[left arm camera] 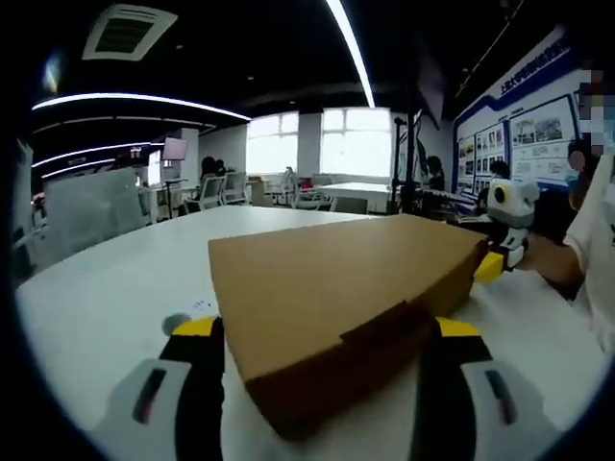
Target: Operate the shoe box by opening the lid, removing the specified soft item, and placing it in the target area until the item is outside and the box remains undamaged.
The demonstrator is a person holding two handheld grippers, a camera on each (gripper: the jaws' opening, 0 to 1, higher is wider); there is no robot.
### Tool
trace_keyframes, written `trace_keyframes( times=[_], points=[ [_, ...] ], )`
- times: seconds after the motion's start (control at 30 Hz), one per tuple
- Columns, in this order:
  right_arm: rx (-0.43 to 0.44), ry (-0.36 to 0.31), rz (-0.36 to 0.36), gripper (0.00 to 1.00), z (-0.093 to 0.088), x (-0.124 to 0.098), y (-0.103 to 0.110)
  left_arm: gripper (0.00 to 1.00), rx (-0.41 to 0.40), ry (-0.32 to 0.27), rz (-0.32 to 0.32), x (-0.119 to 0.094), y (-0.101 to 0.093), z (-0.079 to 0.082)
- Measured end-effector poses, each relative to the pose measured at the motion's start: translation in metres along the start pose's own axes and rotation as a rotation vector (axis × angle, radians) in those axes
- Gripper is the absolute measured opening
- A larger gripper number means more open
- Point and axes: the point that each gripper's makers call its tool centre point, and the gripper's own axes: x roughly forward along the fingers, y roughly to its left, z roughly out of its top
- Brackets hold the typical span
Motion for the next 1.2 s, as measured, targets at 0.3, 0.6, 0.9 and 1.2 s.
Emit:
trace_keyframes(
  times=[0.3,0.6,0.9,1.2],
  points=[
    [0.008,0.007,0.023,0.96,0.002,-0.001,0.0,0.87,-0.001,-0.019,0.01,-0.002,-0.004,0.0],
    [-0.032,0.007,0.059,0.93,-0.002,-0.005,0.001,0.87,-0.008,-0.024,0.031,-0.007,-0.011,-0.002],
    [-0.147,0.031,0.075,0.95,-0.012,-0.009,0.003,0.87,-0.023,-0.004,0.086,-0.015,-0.024,-0.005],
    [-0.012,-0.035,0.106,0.96,-0.002,-0.014,0.005,0.87,-0.026,-0.021,0.097,-0.016,-0.026,-0.006]
  ],
)
